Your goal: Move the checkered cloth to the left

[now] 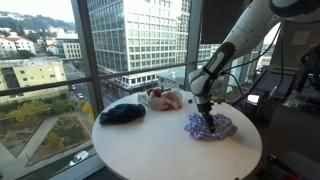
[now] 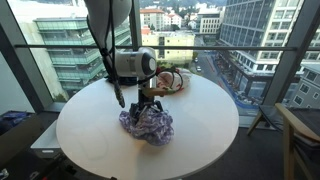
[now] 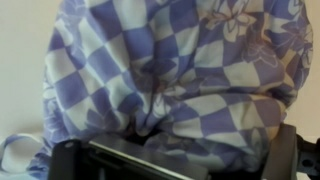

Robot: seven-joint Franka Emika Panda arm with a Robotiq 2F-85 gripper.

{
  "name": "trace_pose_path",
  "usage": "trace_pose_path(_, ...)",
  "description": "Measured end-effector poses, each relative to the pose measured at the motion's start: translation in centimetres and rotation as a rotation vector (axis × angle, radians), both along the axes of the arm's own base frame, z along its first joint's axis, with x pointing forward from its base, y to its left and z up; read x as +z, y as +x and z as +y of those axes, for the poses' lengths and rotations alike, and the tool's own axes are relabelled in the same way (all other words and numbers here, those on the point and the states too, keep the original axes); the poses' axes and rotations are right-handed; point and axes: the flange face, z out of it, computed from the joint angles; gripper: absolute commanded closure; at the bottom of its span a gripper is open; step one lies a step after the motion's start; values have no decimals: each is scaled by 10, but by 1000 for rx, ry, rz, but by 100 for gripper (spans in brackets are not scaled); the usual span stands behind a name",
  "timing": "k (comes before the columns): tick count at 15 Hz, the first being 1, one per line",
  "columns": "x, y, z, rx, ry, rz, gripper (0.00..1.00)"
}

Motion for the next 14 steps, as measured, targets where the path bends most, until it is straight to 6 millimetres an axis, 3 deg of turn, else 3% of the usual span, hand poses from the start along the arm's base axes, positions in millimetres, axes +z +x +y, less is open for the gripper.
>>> trace_pose_path(2, -5, 2, -1, -1, -2, 9, 0)
trace_pose_path(3, -7, 2, -1, -1, -3, 13, 25)
trace_pose_path(4, -8, 3, -1, 0, -4, 14, 26)
trace_pose_path(10, -6, 3, -1, 1, -13, 42, 68)
trace_pose_path(14, -3, 4, -2, -7, -20, 64, 82)
